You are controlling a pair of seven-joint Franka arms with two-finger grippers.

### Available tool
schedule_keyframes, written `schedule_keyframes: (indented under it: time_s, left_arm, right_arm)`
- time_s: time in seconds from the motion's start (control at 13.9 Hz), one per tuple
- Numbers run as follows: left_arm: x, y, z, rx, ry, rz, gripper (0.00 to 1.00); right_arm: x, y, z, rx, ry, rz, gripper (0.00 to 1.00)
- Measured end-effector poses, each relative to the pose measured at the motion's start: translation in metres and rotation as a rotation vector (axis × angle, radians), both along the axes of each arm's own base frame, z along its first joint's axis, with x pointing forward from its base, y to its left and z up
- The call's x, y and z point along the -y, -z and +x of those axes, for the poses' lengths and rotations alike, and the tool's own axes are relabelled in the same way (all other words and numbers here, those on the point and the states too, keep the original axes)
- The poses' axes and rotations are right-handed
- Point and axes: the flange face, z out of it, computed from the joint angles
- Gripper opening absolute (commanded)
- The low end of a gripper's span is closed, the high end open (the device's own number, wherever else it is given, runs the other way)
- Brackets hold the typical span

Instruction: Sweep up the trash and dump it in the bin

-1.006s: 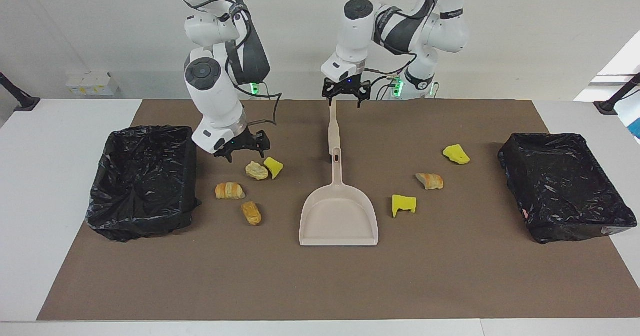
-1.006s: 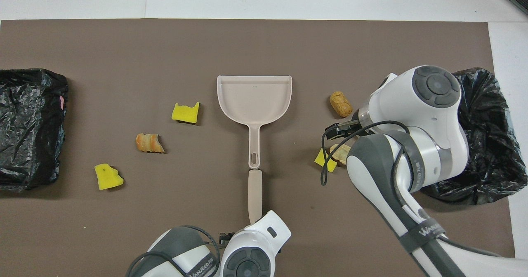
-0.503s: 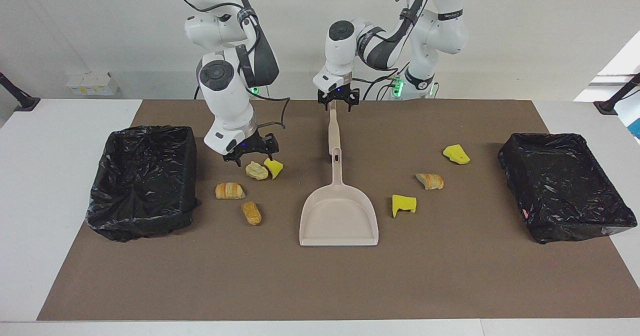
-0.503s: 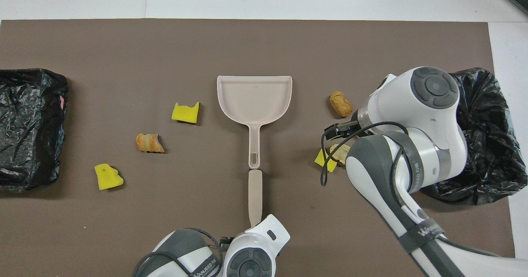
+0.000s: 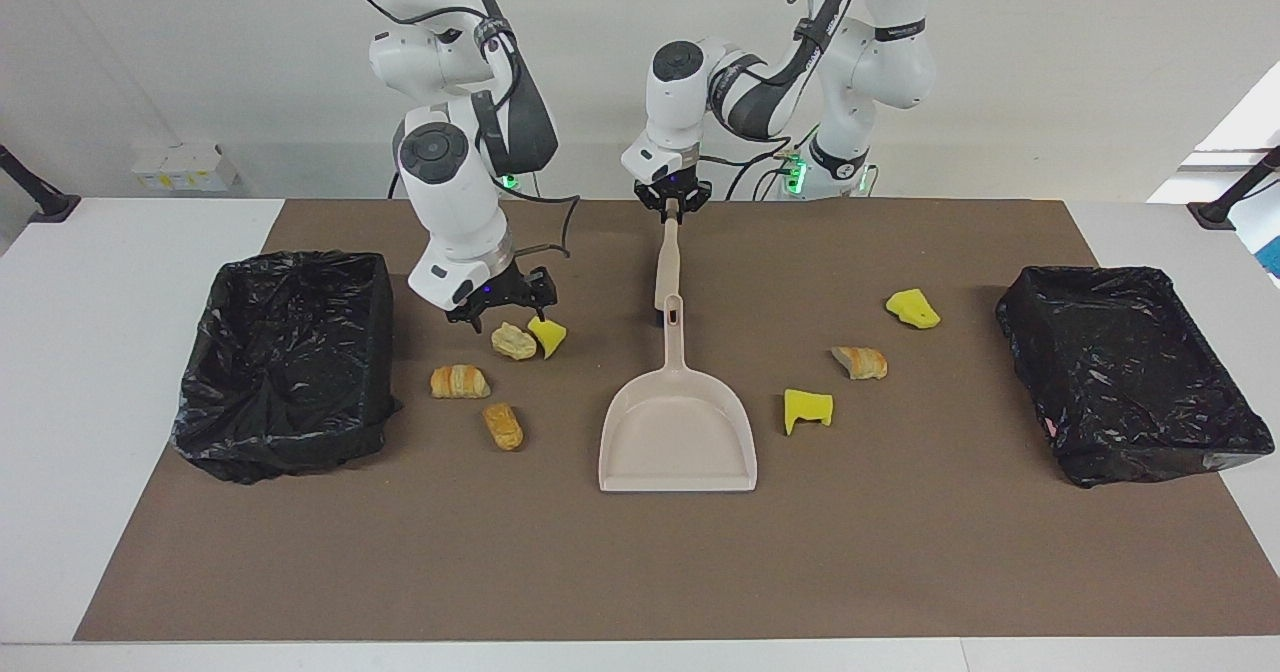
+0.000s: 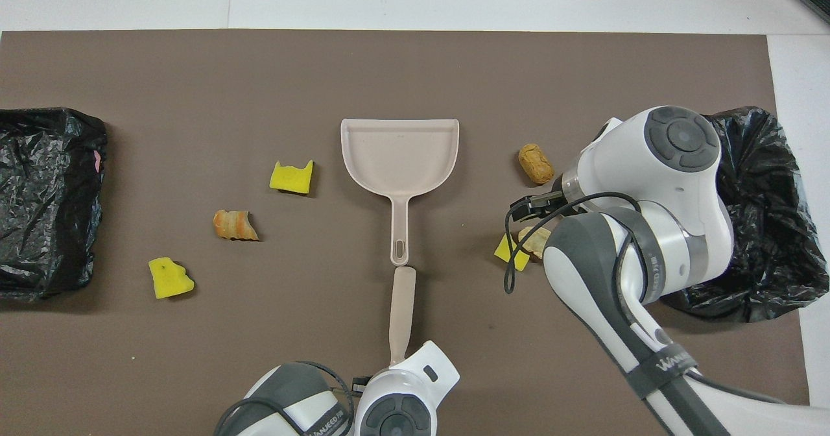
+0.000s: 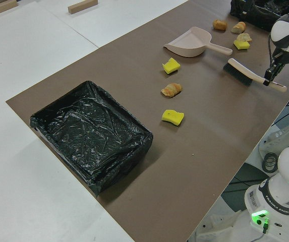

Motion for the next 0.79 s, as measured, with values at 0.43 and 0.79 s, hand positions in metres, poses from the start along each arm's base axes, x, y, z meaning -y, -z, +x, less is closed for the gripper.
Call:
schedule_keyframes:
  time_s: [0.43, 0.79]
  left_arm:
    - [-0.023, -0.024, 0.029, -0.065, -0.062, 0.088, 0.00]
    - [-0.131, -0.084, 0.106, -0.037, -0.247, 0.129, 0.00]
  right_arm:
    - [-0.004, -0.010, 0.003, 0.006, -0.003, 0.002, 1.00]
    - [-0.062, -0.027, 0.005, 0.104, 0.076, 0.038, 1.00]
